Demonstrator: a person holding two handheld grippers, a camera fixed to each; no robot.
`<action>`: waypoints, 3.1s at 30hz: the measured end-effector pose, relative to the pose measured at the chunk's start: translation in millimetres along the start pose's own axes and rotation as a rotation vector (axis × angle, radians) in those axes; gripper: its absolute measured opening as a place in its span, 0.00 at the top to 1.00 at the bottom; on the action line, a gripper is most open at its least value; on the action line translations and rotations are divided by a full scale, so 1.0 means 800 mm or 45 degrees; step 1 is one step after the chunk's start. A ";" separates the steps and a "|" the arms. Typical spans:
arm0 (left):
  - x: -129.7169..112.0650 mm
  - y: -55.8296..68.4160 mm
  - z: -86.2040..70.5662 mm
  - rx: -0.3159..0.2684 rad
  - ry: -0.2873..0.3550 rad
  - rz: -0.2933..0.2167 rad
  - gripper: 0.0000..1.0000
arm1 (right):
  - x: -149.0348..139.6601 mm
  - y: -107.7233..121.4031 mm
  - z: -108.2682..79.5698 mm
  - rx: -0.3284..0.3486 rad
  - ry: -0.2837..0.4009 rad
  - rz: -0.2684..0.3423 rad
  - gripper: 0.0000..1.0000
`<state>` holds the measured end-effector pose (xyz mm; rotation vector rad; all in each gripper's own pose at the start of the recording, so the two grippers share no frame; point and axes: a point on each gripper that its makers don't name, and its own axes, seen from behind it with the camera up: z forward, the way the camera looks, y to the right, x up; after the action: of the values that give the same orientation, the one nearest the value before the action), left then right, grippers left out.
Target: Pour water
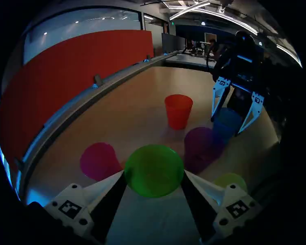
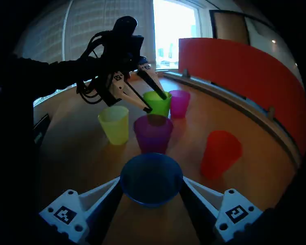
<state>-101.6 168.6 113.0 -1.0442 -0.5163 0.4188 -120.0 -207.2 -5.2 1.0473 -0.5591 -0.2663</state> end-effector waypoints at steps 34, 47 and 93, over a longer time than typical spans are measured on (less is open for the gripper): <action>0.087 0.019 -0.127 0.258 0.284 -0.110 0.13 | 0.096 -0.026 -0.081 -0.146 0.224 0.012 0.10; 0.117 0.032 -0.172 0.284 0.448 -0.205 0.13 | 0.129 -0.038 -0.102 -0.183 0.309 0.006 0.09; 0.146 0.063 -0.186 0.282 0.596 -0.185 0.12 | 0.205 -0.033 -0.124 -0.196 0.596 0.031 0.09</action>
<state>75.5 151.9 31.3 -0.8475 -0.1208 0.0908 72.7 -222.0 -15.2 0.9123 -0.1261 -0.0360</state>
